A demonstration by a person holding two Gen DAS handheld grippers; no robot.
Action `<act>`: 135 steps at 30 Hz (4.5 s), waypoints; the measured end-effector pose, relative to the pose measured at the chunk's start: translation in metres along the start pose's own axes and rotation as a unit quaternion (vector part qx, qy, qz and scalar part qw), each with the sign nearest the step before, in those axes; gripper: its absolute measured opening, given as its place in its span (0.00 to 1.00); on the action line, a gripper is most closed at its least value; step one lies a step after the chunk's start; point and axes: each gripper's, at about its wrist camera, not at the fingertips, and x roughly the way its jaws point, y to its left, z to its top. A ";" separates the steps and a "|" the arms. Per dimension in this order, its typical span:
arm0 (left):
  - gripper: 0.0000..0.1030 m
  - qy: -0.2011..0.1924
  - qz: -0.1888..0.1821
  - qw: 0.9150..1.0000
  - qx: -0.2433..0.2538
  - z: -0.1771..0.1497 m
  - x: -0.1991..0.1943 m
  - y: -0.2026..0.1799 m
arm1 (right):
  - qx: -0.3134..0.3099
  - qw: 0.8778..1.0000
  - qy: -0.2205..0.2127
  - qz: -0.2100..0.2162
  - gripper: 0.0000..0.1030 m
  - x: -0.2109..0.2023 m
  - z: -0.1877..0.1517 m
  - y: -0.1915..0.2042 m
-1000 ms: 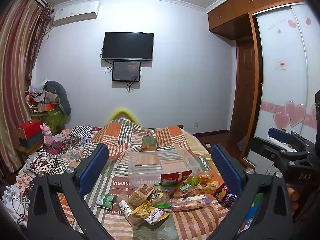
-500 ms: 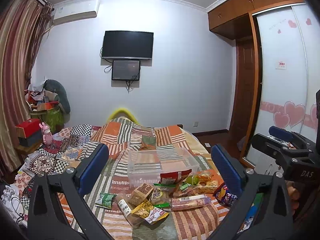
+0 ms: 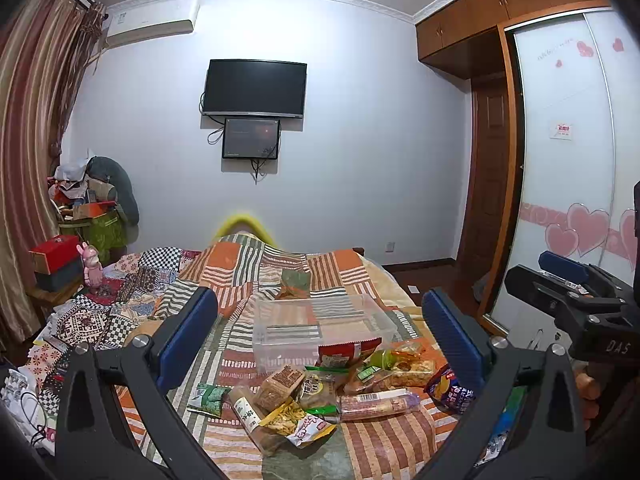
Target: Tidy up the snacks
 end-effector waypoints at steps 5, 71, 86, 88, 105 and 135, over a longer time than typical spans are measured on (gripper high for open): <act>1.00 0.001 -0.001 1.000 -0.001 0.000 0.001 0.000 | 0.000 1.000 0.000 0.000 1.00 0.000 -0.001 0.000; 1.00 0.363 -0.037 0.931 -0.010 -0.161 0.180 0.032 | 0.045 0.959 0.276 -0.051 0.97 0.084 -0.124 -0.093; 0.95 0.348 -0.048 0.936 0.031 -0.172 0.186 0.004 | 0.058 0.950 0.306 -0.013 0.51 0.095 -0.134 -0.087; 0.85 0.349 -0.057 0.935 0.026 -0.173 0.184 0.003 | 0.058 0.951 0.305 -0.014 0.47 0.095 -0.132 -0.088; 0.33 0.316 -0.074 0.946 -0.017 -0.132 0.158 0.022 | 0.047 0.969 0.242 -0.011 0.40 0.087 -0.093 -0.086; 0.34 0.218 -0.028 0.975 -0.029 -0.034 0.258 0.056 | 0.021 0.985 0.169 0.001 0.40 0.198 -0.044 -0.066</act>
